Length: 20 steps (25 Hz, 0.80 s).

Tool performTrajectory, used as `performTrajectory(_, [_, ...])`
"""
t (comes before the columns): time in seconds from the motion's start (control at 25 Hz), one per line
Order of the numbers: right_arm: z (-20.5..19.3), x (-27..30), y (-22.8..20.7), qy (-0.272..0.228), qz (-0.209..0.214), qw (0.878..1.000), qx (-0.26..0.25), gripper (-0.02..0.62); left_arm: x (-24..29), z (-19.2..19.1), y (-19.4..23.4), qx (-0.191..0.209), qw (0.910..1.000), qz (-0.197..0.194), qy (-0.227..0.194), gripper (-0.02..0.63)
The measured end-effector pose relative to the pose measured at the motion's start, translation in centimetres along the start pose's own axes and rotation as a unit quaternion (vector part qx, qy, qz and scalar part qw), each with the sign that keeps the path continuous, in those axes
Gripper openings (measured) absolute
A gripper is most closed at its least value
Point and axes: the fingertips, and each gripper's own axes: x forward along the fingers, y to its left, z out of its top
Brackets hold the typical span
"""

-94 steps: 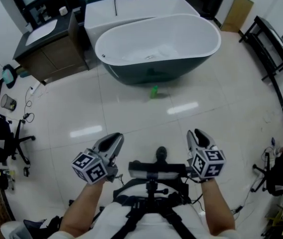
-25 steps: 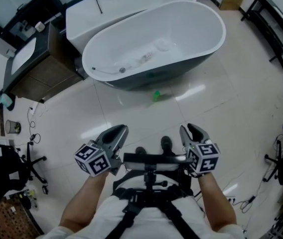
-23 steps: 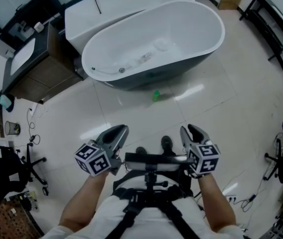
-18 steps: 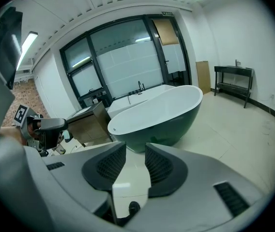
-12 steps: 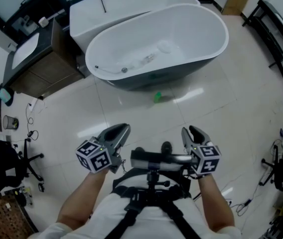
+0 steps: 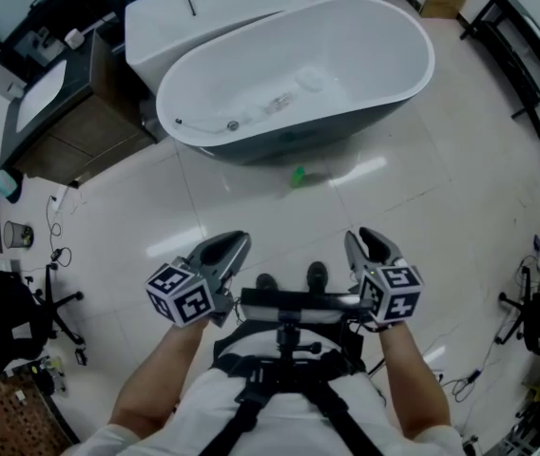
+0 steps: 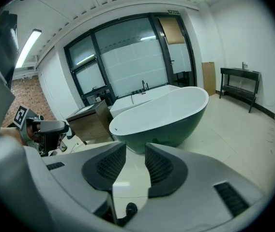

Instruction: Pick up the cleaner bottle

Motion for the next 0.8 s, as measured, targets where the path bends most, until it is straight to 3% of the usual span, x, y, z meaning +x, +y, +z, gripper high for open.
performTrajectory(0.44, [-2.2,0.0,1.1,-0.003,-0.025,0.999,0.034,0.121,0.1,-1.4,1.7,0.01,0.9986,-0.026,0.045,0.069])
performTrajectory(0.8, [-1.9,3.3,0.3,0.013,-0.003,0.999,0.036,0.121,2.3,-0.3,2.7,0.014,0.9988,-0.012,0.045,0.069])
